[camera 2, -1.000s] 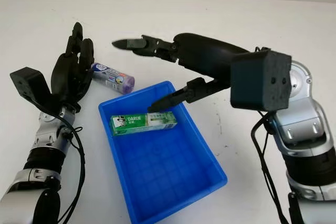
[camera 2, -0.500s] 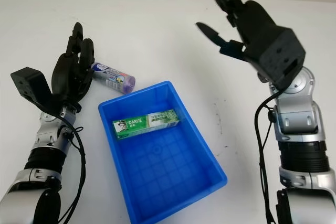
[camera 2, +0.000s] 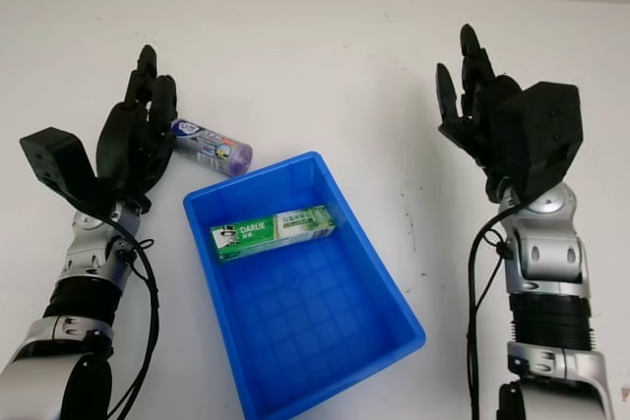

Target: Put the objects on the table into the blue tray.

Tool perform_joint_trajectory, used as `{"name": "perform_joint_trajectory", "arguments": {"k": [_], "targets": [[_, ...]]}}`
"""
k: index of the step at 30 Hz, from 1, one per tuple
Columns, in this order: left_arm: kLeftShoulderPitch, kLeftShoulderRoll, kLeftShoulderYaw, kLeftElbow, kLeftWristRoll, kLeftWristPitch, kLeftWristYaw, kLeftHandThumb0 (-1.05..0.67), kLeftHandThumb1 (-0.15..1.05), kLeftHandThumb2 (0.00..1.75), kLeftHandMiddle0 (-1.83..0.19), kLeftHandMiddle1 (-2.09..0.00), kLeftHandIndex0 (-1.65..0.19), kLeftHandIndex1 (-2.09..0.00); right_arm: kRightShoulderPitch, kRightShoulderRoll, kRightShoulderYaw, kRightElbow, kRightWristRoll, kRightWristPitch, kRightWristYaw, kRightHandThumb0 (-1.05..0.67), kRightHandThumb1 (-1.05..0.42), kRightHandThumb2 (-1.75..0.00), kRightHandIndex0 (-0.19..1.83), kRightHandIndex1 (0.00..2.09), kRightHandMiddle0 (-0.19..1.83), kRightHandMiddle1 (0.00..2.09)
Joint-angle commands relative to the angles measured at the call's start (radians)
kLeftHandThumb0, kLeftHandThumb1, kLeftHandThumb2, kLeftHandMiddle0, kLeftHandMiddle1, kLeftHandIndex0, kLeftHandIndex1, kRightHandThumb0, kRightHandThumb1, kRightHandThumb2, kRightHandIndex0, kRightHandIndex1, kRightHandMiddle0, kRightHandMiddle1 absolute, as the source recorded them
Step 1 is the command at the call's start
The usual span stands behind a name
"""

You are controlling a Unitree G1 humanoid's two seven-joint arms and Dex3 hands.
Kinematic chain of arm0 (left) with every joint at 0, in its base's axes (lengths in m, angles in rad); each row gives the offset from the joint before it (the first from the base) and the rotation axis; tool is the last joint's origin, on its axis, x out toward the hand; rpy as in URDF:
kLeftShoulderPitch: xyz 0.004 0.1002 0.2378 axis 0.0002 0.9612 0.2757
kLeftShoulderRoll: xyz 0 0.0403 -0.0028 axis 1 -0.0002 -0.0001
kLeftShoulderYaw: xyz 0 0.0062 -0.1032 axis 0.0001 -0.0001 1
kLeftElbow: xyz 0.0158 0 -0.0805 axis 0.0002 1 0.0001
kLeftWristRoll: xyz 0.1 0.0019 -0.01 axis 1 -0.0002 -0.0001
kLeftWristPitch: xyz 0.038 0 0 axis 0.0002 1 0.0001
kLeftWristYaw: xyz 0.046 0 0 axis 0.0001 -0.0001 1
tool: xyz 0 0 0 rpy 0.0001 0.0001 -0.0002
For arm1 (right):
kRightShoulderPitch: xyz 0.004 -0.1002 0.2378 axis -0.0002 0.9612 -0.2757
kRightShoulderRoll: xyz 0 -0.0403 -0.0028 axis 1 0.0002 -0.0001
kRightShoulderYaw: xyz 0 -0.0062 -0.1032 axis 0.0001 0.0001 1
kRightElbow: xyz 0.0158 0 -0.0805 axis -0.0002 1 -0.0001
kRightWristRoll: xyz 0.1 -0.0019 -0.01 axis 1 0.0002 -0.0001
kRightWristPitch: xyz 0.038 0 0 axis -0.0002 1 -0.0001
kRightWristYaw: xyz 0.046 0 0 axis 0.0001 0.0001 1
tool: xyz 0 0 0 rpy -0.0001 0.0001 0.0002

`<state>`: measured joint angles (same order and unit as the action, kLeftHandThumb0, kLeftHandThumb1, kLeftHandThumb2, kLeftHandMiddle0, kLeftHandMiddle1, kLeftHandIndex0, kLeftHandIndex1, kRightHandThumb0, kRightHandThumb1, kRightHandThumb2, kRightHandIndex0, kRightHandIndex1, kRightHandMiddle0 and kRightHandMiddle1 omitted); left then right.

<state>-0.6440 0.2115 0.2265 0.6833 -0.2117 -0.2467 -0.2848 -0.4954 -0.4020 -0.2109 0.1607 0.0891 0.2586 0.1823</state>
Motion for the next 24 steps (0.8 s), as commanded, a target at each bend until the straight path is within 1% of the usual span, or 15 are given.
{"name": "perform_joint_trajectory", "arguments": {"k": [1, 5, 7, 9, 11, 14, 16, 17, 19, 20, 22, 24], "targets": [[-0.016, 0.03, -0.009, -0.021, 0.019, -0.019, -0.003, -0.76, 1.05, 0.51, 0.19, -0.02, 0.19, -0.01, 0.014, 0.01, -0.005, -0.02, 0.002, -0.017, -0.011, -0.75, -1.05, -0.76, -0.19, 0.0, -0.19, 0.0], [-0.029, 0.072, -0.007, -0.048, 0.029, -0.047, -0.023, -0.73, 1.05, 0.49, 0.16, -0.05, 0.16, -0.03, 0.018, 0.021, 0.002, -0.026, -0.002, -0.019, -0.021, -0.74, -1.05, -0.76, -0.19, 0.0, -0.19, 0.0], [-0.046, 0.112, -0.008, -0.04, 0.045, -0.118, -0.049, -0.68, 1.05, 0.48, 0.13, -0.07, 0.12, -0.06, 0.02, 0.025, 0.003, -0.02, -0.004, -0.032, -0.024, -0.73, -1.05, -0.76, -0.19, 0.0, -0.19, 0.0], [-0.076, 0.159, -0.012, -0.005, 0.056, -0.18, -0.093, -0.65, 1.05, 0.47, 0.11, -0.07, 0.11, -0.06, 0.02, 0.021, 0.005, -0.01, -0.006, -0.044, -0.02, -0.74, -1.05, -0.75, -0.19, 0.0, -0.19, 0.0], [-0.114, 0.215, -0.017, 0.028, 0.072, -0.199, -0.128, -0.69, 1.05, 0.4, 0.08, -0.07, 0.08, -0.07, 0.021, 0.017, 0.007, -0.003, -0.008, -0.054, -0.013, -0.74, -1.05, -0.75, -0.19, 0.0, -0.19, 0.0], [-0.171, 0.291, -0.027, 0.038, 0.101, -0.177, -0.16, -0.78, 1.05, 0.21, 0.01, -0.07, 0.01, -0.09, 0.02, 0.017, 0.006, -0.004, -0.003, -0.054, -0.006, -0.73, -1.05, -0.75, -0.19, 0.0, -0.19, 0.0], [-0.22, 0.338, -0.037, 0.034, 0.093, -0.117, -0.228, -0.79, 0.98, 0.09, 0.0, -0.06, 0.0, -0.07, 0.019, 0.019, 0.007, -0.008, -0.004, -0.049, -0.008, -0.72, -1.05, -0.75, -0.19, 0.0, -0.19, 0.0], [-0.241, 0.356, -0.043, 0.035, 0.093, -0.098, -0.256, -0.79, 0.96, 0.07, 0.01, -0.05, 0.0, -0.07, 0.019, 0.018, 0.007, -0.01, -0.005, -0.045, -0.008, -0.72, -1.05, -0.75, -0.19, 0.0, -0.19, 0.0], [-0.28, 0.39, -0.066, 0.044, 0.111, -0.079, -0.306, -0.73, 0.9, 0.04, 0.0, -0.06, -0.01, -0.07, 0.018, 0.018, 0.01, -0.01, -0.008, -0.04, -0.01, -0.73, -1.05, -0.75, -0.19, 0.0, -0.19, 0.0], [-0.301, 0.413, -0.087, 0.047, 0.135, -0.067, -0.328, -0.72, 0.89, 0.03, 0.0, -0.05, -0.01, -0.07, 0.018, 0.019, 0.011, -0.01, -0.009, -0.04, -0.011, -0.73, -1.05, -0.75, -0.19, 0.0, -0.19, 0.0], [-0.341, 0.457, -0.136, 0.058, 0.198, -0.055, -0.368, -0.75, 0.86, 0.03, -0.02, -0.06, -0.04, -0.08, 0.018, 0.02, 0.011, -0.008, -0.009, -0.045, -0.011, -0.73, -1.05, -0.75, -0.19, 0.0, -0.19, 0.0], [-0.377, 0.488, -0.186, 0.098, 0.271, -0.101, -0.384, -0.68, 0.82, 0.03, -0.02, -0.06, -0.04, -0.07, 0.019, 0.021, 0.011, -0.008, -0.005, -0.045, -0.009, -0.72, -1.05, -0.75, -0.19, 0.0, -0.19, 0.0]]}}
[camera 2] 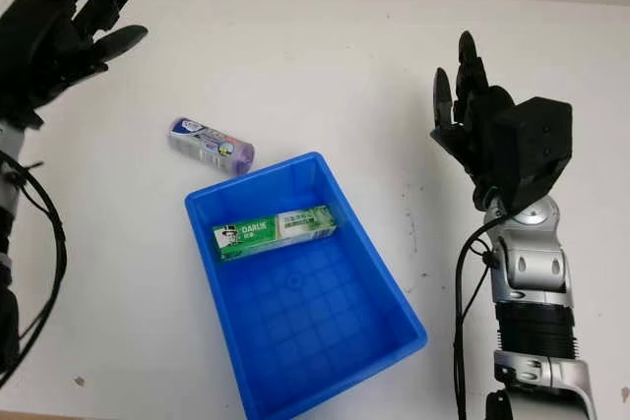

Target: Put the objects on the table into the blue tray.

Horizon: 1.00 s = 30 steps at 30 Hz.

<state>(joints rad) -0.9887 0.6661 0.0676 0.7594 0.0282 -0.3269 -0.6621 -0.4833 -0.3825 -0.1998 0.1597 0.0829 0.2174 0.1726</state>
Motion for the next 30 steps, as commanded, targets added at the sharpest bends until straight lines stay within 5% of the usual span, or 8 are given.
{"name": "perform_joint_trajectory", "arguments": {"k": [1, 6, 14, 30], "targets": [[-0.047, 0.048, -0.06, 0.043, 0.087, -0.05, 0.013, -0.65, 0.8, 0.03, -0.04, -0.07, -0.05, -0.07, 0.006, 0.003, -0.001, -0.007, 0.003, -0.004, -0.001, -0.72, -1.05, -0.74, -0.19, 0.0, -0.19, 0.0], [-0.106, 0.074, -0.185, 0.14, 0.275, -0.191, 0.071, -0.44, 0.72, 0.03, -0.08, -0.07, -0.06, -0.06, 0.005, 0.006, -0.001, -0.011, 0.006, 0.006, -0.007, -0.72, -1.05, -0.74, -0.19, 0.0, -0.19, 0.0], [-0.157, 0.069, -0.319, 0.222, 0.452, -0.357, 0.147, -0.48, 0.75, 0.05, -0.04, -0.05, -0.06, -0.06, 0.01, -0.002, -0.002, -0.021, 0.009, 0.018, 0.002, -0.72, -1.05, -0.74, -0.19, 0.0, -0.19, 0.0], [-0.127, 0.026, -0.428, 0.22, 0.567, -0.41, 0.253, -0.47, 0.79, 0.06, -0.08, -0.07, -0.09, -0.08, 0.008, -0.003, -0.003, -0.032, 0.016, 0.033, 0.018, -0.71, -1.05, -0.74, -0.19, 0.0, -0.19, 0.0]]}}
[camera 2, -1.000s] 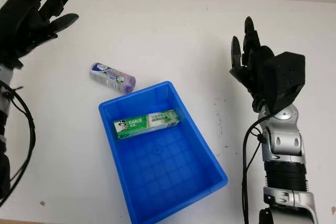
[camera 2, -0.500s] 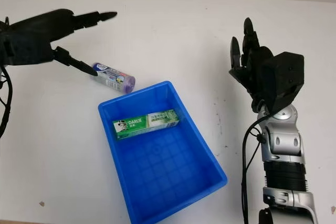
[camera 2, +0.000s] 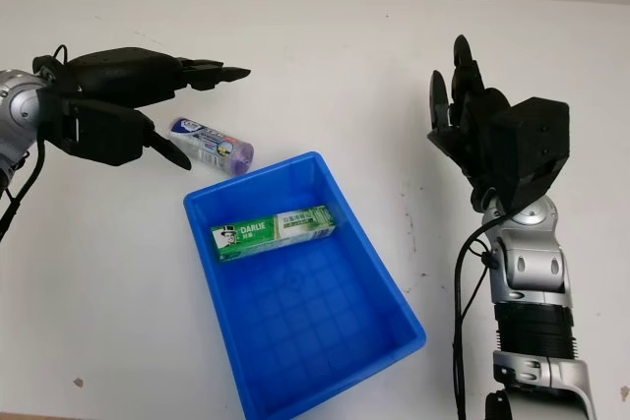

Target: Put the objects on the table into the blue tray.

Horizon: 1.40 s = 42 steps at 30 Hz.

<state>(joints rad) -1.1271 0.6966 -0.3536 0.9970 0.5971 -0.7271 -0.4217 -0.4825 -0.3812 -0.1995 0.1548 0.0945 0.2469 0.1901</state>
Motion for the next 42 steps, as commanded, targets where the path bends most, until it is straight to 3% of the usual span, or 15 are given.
{"name": "perform_joint_trajectory", "arguments": {"k": [1, 7, 11, 12, 13, 15, 16, 18, 21, 23, 25, 34, 38, 42], "targets": [[0.016, -0.007, -0.005, -0.023, -0.003, -0.007, 0.018, -0.45, 0.79, 0.06, -0.1, -0.08, -0.11, -0.08, 0.007, -0.003, -0.004, -0.027, 0.004, 0.004, -0.002, -0.71, -1.05, -0.74, -0.19, 0.0, -0.19, 0.0], [0.041, -0.016, -0.003, -0.028, 0.0, -0.026, 0.083, -0.38, 0.8, 0.06, -0.27, -0.11, -0.25, -0.13, 0.005, -0.003, -0.006, -0.023, 0.005, 0.004, -0.004, -0.71, -1.05, -0.73, -0.19, 0.0, -0.19, 0.0], [0.061, -0.007, -0.032, -0.02, 0.078, -0.103, 0.259, -0.36, 0.83, 0.06, -0.57, -0.25, -0.46, -0.24, 0.001, -0.003, -0.006, -0.015, 0.009, -0.002, 0.0, -0.71, -1.05, -0.74, -0.19, 0.0, -0.19, 0.0], [0.062, 0.001, -0.056, -0.027, 0.132, -0.115, 0.325, -0.36, 0.86, 0.06, -0.5, -0.61, -0.47, -0.28, 0.0, -0.003, -0.007, -0.015, 0.011, -0.001, 0.003, -0.71, -1.05, -0.74, -0.19, 0.0, -0.19, 0.0], [0.06, 0.006, -0.075, -0.028, 0.173, -0.123, 0.375, -0.32, 0.91, 0.06, -0.55, -1.49, -0.47, -0.54, -0.001, -0.003, -0.007, -0.014, 0.012, 0.0, 0.004, -0.71, -1.05, -0.74, -0.19, 0.0, -0.19, 0.0], [0.057, 0.019, -0.118, -0.032, 0.264, -0.132, 0.487, -0.28, 0.95, 0.06, -0.69, -1.97, -0.38, -1.01, -0.002, -0.001, -0.008, -0.014, 0.013, 0.002, 0.002, -0.71, -1.05, -0.74, -0.19, 0.0, -0.19, 0.0], [0.052, 0.026, -0.14, -0.033, 0.307, -0.13, 0.531, -0.27, 0.96, 0.06, -0.71, -2.03, -0.38, -1.12, -0.002, -0.001, -0.007, -0.014, 0.012, 0.001, 0.001, -0.71, -1.05, -0.73, -0.19, 0.0, -0.19, 0.0], [0.044, 0.035, -0.174, -0.031, 0.366, -0.124, 0.587, -0.29, 1.0, 0.06, -0.62, -2.08, -0.36, -1.34, -0.002, -0.002, -0.007, -0.016, 0.01, 0.004, -0.001, -0.71, -1.05, -0.73, -0.19, 0.0, -0.19, 0.0], [0.034, 0.041, -0.21, -0.019, 0.419, -0.116, 0.637, -0.32, 1.02, 0.06, -0.57, -2.09, -0.32, -1.46, -0.002, -0.003, -0.007, -0.017, 0.012, 0.007, 0.001, -0.71, -1.05, -0.73, -0.19, 0.0, -0.19, 0.0], [0.028, 0.042, -0.237, -0.012, 0.456, -0.101, 0.678, -0.36, 1.04, 0.06, -0.59, -2.09, -0.24, -1.87, -0.001, -0.002, -0.007, -0.018, 0.013, 0.007, 0.001, -0.71, -1.05, -0.73, -0.19, 0.0, -0.19, 0.0], [0.024, 0.041, -0.259, -0.008, 0.484, -0.086, 0.708, -0.41, 1.04, 0.05, -0.6, -2.09, -0.25, -2.05, 0.0, -0.002, -0.007, -0.022, 0.014, 0.007, 0.003, -0.71, -1.05, -0.73, -0.19, 0.0, -0.19, 0.0], [0.022, 0.04, -0.296, -0.035, 0.522, -0.014, 0.684, -0.53, 1.02, 0.06, -0.71, -2.09, -0.13, -2.09, 0.005, -0.003, -0.009, -0.03, 0.016, 0.016, 0.0, -0.71, -1.05, -0.72, -0.19, 0.0, -0.19, 0.0], [0.02, 0.04, -0.298, -0.038, 0.521, -0.006, 0.692, -0.47, 1.05, 0.12, -0.78, -2.09, -0.25, -2.09, 0.006, -0.003, -0.008, -0.024, 0.016, 0.005, 0.005, -0.71, -1.05, -0.72, -0.19, 0.0, -0.19, 0.0], [0.018, 0.044, -0.282, -0.044, 0.513, 0.009, 0.77, -0.45, 1.05, 0.28, -0.93, -2.09, -0.37, -2.09, 0.006, 0.003, -0.01, -0.028, 0.018, 0.012, -0.003, -0.7, -1.05, -0.72, -0.19, 0.0, -0.19, 0.0]]}}
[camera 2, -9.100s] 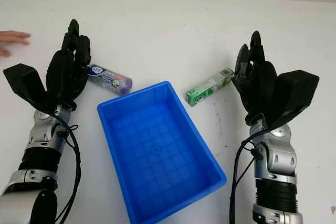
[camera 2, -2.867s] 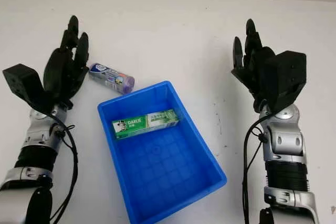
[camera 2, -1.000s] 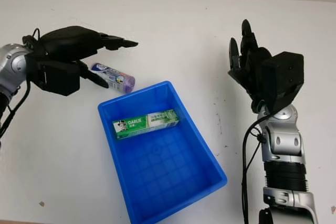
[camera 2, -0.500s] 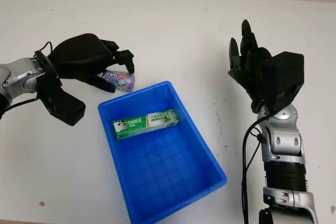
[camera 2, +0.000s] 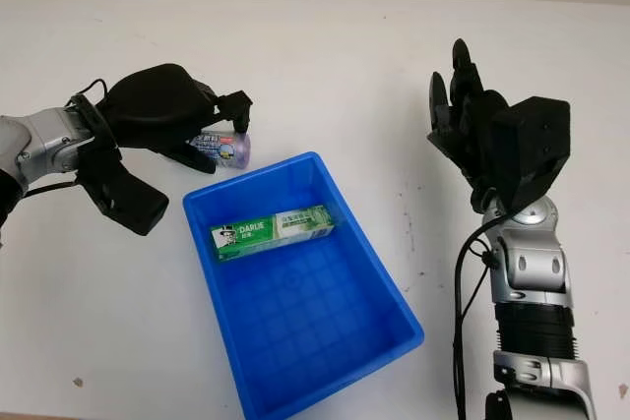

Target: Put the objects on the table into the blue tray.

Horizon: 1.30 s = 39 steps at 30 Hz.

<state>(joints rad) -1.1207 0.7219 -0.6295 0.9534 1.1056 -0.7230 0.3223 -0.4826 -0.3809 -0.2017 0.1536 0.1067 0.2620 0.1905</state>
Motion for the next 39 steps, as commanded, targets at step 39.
{"name": "perform_joint_trajectory", "arguments": {"k": [39], "targets": [[0.407, 0.077, 0.571, -1.17, -1.42, 0.772, -1.154, -0.4, 1.05, 0.17, -0.61, -1.99, -0.4, -1.45, 0.003, 0.008, 0.001, -0.016, 0.01, -0.018, -0.004, -0.69, -1.05, -0.72, -0.19, 0.0, -0.19, 0.0]]}}
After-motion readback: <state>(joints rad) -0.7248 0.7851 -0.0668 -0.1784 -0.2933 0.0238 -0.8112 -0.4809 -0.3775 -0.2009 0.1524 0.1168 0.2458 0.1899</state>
